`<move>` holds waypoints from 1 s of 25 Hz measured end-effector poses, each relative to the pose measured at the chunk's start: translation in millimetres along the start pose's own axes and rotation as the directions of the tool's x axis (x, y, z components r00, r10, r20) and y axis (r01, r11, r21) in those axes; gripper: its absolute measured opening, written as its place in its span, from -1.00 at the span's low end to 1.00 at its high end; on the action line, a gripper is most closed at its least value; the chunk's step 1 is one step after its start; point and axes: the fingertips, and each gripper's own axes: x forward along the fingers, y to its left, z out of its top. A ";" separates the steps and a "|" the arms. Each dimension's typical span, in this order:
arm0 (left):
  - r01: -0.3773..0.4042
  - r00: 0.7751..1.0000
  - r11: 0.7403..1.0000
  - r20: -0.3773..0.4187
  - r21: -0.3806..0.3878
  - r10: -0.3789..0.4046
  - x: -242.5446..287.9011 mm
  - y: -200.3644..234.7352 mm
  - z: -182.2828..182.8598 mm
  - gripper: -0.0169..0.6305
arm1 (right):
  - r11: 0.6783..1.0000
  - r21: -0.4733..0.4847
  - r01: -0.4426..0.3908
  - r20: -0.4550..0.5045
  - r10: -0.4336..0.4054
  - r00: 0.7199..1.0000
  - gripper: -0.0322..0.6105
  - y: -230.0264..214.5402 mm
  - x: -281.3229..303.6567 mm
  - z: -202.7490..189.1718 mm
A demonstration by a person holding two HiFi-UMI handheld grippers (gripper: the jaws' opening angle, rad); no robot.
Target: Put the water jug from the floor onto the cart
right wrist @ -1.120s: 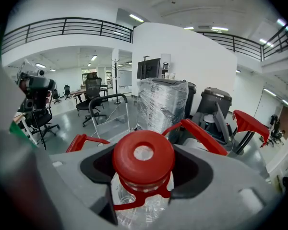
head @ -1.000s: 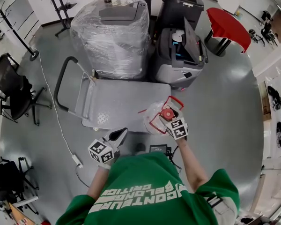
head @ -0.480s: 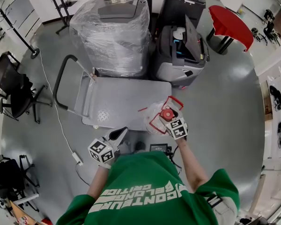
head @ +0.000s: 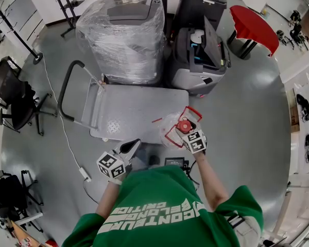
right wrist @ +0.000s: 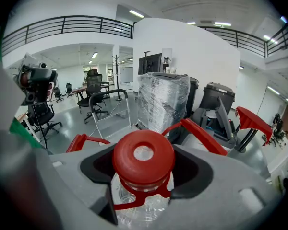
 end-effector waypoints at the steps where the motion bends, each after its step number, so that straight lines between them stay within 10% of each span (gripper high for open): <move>1: -0.003 1.000 1.000 0.001 -0.001 0.003 -0.3 1.5 0.7 -0.92 | 1.000 -0.003 -0.002 -0.004 0.002 1.000 0.04 0.1 1.5 0.2; 25: -0.086 0.996 0.995 0.029 -0.051 0.087 -21.6 31.7 2.9 -0.92 | 0.993 -0.079 -0.084 -0.058 0.079 0.995 0.04 15.2 59.7 24.8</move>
